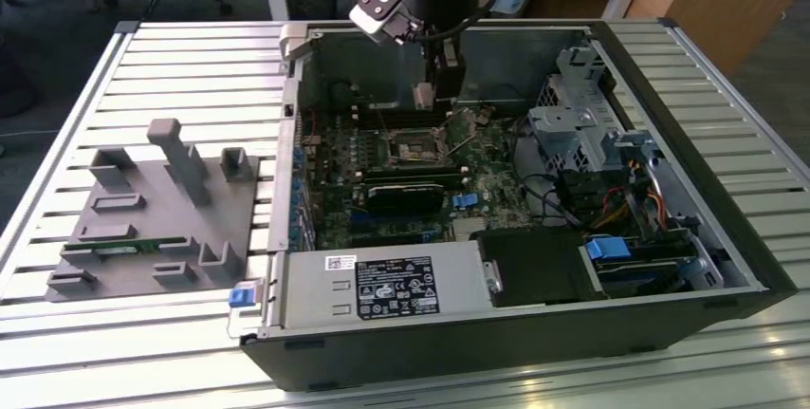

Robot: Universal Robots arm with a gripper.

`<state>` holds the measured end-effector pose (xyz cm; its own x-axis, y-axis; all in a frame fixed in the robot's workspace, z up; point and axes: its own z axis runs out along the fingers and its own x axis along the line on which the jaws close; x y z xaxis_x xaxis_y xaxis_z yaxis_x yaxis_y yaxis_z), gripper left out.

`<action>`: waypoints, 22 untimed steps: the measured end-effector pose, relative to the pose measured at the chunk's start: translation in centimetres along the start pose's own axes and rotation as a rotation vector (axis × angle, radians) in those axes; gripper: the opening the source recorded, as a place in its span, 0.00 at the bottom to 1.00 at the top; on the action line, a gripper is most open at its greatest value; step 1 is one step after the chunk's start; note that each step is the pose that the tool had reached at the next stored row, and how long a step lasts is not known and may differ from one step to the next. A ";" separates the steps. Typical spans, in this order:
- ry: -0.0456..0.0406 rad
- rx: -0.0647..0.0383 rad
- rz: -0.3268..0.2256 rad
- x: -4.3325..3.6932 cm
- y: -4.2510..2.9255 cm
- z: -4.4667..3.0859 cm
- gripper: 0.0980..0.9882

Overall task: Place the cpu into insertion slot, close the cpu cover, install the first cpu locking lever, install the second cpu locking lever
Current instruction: 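Place the cpu into insertion slot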

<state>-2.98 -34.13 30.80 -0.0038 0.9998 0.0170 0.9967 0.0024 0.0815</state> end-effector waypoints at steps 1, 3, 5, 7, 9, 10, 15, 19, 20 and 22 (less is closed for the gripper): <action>0.0002 0.000 0.000 0.00 0.00 0.02 0.50; 0.0001 0.000 0.000 0.00 0.00 0.09 0.50; 0.0002 0.000 0.000 0.00 -0.01 0.13 0.50; 0.0003 0.000 0.000 0.00 -0.01 0.17 0.50; 0.0003 0.000 0.000 0.00 -0.02 0.24 0.50; 0.0003 0.000 0.000 0.00 -0.02 0.28 0.50; 0.0002 0.000 0.000 0.00 -0.03 0.46 0.50; 0.0002 0.000 0.000 -0.01 -0.05 0.67 0.50; 0.0002 0.000 0.000 -0.01 -0.05 0.72 0.50; 0.0001 0.001 0.000 -0.01 -0.06 0.80 0.50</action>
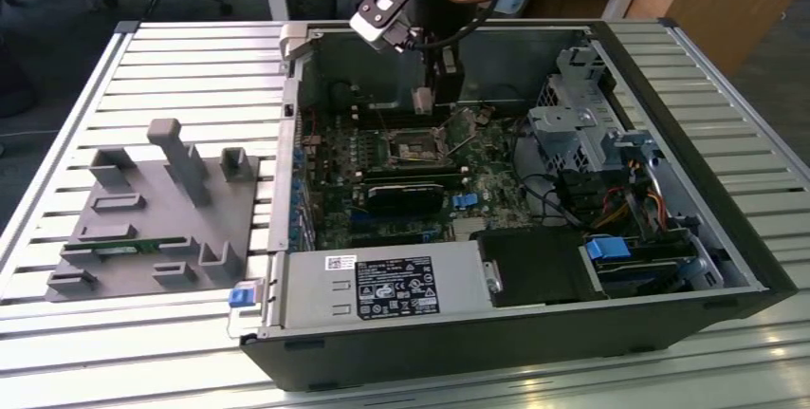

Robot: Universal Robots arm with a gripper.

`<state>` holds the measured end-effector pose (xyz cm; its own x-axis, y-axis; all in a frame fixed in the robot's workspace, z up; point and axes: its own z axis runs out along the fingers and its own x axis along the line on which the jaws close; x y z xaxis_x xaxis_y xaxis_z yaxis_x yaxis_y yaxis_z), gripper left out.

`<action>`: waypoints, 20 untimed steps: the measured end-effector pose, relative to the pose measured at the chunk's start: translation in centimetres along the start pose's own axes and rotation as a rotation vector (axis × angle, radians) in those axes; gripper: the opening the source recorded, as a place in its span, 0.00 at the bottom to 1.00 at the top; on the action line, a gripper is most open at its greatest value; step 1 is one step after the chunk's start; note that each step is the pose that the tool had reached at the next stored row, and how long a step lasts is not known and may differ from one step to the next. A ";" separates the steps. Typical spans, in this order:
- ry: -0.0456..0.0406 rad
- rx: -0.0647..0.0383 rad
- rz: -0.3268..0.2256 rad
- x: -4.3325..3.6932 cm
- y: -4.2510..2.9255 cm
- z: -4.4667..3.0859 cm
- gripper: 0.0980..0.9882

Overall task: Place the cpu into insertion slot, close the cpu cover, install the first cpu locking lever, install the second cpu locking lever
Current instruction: 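Place the cpu into insertion slot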

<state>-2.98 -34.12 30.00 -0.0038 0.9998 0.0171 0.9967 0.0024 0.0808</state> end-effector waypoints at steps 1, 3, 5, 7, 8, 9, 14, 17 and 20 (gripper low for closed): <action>0.0000 0.000 0.000 0.00 0.00 0.03 0.50; 0.0002 0.000 0.000 0.00 -0.01 0.10 0.50; 0.0001 0.000 0.000 0.00 -0.01 0.15 0.50; -0.0003 0.000 0.000 0.00 -0.02 0.22 0.50; -0.0014 0.000 0.000 0.00 -0.01 0.24 0.50; -0.0018 0.000 0.000 -0.01 -0.02 0.27 0.50; -0.0021 0.000 0.000 -0.01 -0.04 0.48 0.50; -0.0020 0.000 0.000 -0.01 -0.05 0.58 0.50; -0.0020 0.000 0.000 -0.01 -0.06 0.69 0.50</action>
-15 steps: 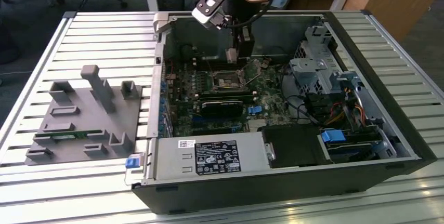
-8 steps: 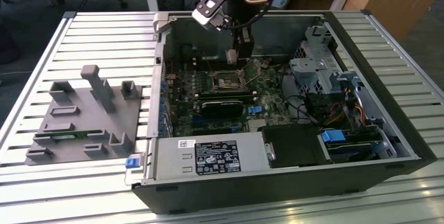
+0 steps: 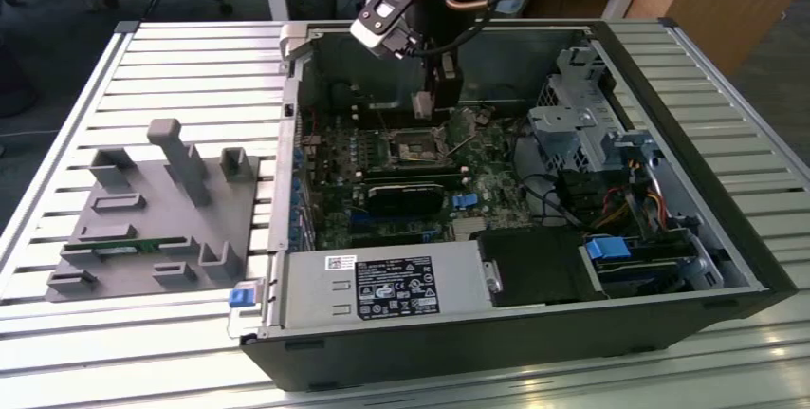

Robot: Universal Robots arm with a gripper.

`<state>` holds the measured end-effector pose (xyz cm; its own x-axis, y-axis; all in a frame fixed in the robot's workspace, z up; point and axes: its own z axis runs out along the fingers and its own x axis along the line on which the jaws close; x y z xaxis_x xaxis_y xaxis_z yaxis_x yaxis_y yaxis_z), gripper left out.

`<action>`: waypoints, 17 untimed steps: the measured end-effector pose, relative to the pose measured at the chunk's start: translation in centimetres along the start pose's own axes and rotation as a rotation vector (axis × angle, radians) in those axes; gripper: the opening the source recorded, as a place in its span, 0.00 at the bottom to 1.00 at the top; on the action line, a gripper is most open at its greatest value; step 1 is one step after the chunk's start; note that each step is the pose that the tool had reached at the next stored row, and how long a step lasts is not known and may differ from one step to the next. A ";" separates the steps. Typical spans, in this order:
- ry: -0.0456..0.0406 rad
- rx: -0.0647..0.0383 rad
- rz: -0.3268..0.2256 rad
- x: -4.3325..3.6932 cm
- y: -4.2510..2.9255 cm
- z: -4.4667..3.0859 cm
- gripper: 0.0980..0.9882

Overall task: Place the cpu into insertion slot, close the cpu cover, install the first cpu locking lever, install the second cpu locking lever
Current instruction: 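Place the cpu into insertion slot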

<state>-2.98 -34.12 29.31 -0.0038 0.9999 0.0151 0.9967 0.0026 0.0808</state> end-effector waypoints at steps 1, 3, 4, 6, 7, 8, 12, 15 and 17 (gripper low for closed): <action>-0.0002 0.000 0.000 0.00 0.00 0.02 0.50; -0.0002 0.000 0.000 0.00 -0.01 0.06 0.50; -0.0001 0.000 0.000 0.00 -0.01 0.08 0.50; -0.0001 0.000 0.000 0.00 -0.01 0.13 0.50; -0.0001 0.000 0.000 0.00 -0.01 0.15 0.50; -0.0001 0.000 0.000 0.00 -0.01 0.17 0.50; 0.0001 0.000 0.000 -0.01 -0.03 0.30 0.50; 0.0000 0.000 0.000 -0.01 -0.04 0.44 0.50; -0.0006 0.000 0.000 0.00 -0.05 0.64 0.50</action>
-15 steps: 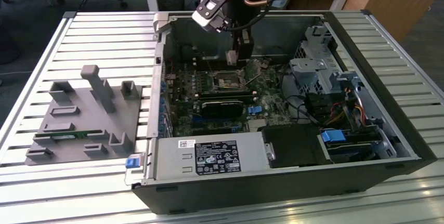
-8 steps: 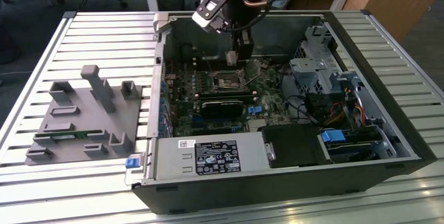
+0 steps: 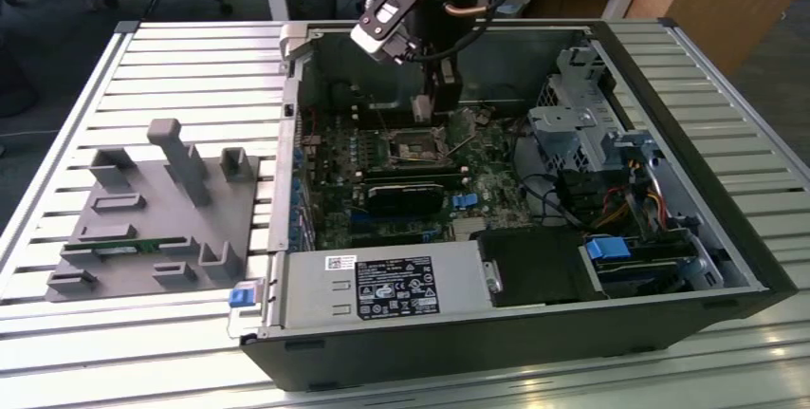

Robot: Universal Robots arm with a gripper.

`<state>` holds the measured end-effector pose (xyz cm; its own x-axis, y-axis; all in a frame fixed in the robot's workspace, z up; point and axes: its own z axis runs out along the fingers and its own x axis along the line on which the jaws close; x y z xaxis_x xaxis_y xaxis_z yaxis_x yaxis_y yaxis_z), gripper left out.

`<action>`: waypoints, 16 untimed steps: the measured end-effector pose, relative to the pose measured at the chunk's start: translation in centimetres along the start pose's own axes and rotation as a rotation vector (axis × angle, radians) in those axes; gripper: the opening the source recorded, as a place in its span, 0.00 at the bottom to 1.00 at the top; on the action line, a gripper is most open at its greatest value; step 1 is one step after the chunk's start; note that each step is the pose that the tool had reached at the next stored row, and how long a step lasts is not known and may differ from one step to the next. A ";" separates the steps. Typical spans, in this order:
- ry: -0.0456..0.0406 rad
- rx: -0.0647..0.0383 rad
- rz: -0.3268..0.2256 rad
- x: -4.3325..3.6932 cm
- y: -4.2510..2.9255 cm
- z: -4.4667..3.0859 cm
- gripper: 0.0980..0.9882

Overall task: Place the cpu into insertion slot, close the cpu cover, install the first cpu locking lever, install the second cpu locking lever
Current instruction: 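Place the cpu into insertion slot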

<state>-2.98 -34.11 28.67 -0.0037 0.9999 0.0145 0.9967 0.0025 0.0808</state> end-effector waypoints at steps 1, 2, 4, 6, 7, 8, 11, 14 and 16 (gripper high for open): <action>-0.0015 0.000 0.000 0.01 -0.01 0.14 0.50; -0.0020 0.000 0.000 0.02 -0.02 0.29 0.50; -0.0023 0.000 0.003 0.02 -0.04 0.52 0.50; -0.0023 0.000 0.003 0.03 -0.06 0.74 0.50; -0.0024 0.000 0.003 0.04 -0.07 0.90 0.50; -0.0023 0.000 0.003 0.04 -0.08 1.08 0.50; -0.0023 0.000 0.003 0.03 -0.13 1.62 0.50; -0.0038 0.001 0.003 0.02 -0.18 2.18 0.50; -0.0046 0.001 0.002 0.02 -0.24 2.53 0.50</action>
<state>-3.01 -34.06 26.13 -0.0009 0.9999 0.0102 0.9968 0.0001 0.0795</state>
